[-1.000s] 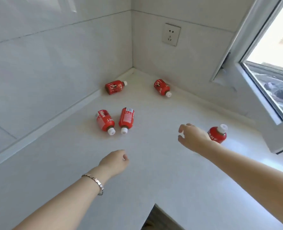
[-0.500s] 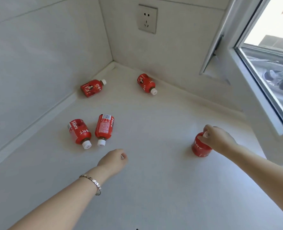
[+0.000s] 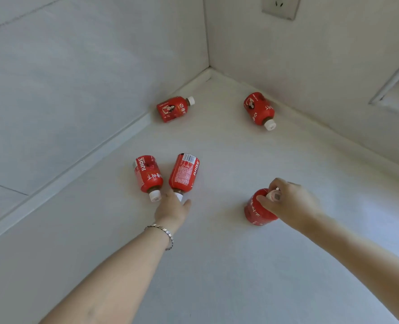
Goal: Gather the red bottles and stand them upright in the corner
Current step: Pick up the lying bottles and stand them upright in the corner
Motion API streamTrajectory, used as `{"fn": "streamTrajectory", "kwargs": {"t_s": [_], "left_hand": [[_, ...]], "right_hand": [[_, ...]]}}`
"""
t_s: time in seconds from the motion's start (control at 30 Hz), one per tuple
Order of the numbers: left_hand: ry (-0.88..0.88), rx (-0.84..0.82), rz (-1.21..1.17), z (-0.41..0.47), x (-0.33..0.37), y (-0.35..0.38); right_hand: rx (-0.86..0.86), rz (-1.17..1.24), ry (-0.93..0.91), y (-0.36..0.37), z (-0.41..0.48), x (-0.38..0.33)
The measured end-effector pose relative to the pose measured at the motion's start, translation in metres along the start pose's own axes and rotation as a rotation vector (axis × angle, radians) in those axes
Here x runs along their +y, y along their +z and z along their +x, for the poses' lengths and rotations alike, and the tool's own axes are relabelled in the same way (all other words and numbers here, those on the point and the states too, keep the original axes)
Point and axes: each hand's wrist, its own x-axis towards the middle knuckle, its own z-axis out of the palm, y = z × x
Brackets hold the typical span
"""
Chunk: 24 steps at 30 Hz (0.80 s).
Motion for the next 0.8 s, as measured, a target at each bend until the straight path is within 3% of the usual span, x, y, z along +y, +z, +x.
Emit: {"fn": "streamTrajectory", "kwargs": {"t_s": [0.1,0.3,0.53,0.63,0.8], "left_hand": [[0.0,0.08,-0.221,0.008,0.0,0.007],[0.087,0.217,-0.345,-0.014,-0.002,-0.003],[0.367,0.206,0.113,-0.073,-0.056,-0.068],[0.521,0.324,0.267,-0.11,-0.102,-0.096],[0.325,0.513,0.404,-0.169,-0.192,-0.145]], "right_hand": [[-0.01,0.033,-0.018,0.005,0.005,-0.007],[-0.008,-0.057,-0.092,0.011,0.003,-0.019],[-0.038,-0.207,-0.275,0.024,-0.038,-0.068],[-0.076,-0.237,-0.397,0.04,-0.063,-0.11],[-0.186,-0.288,-0.658,0.084,-0.114,-0.198]]}}
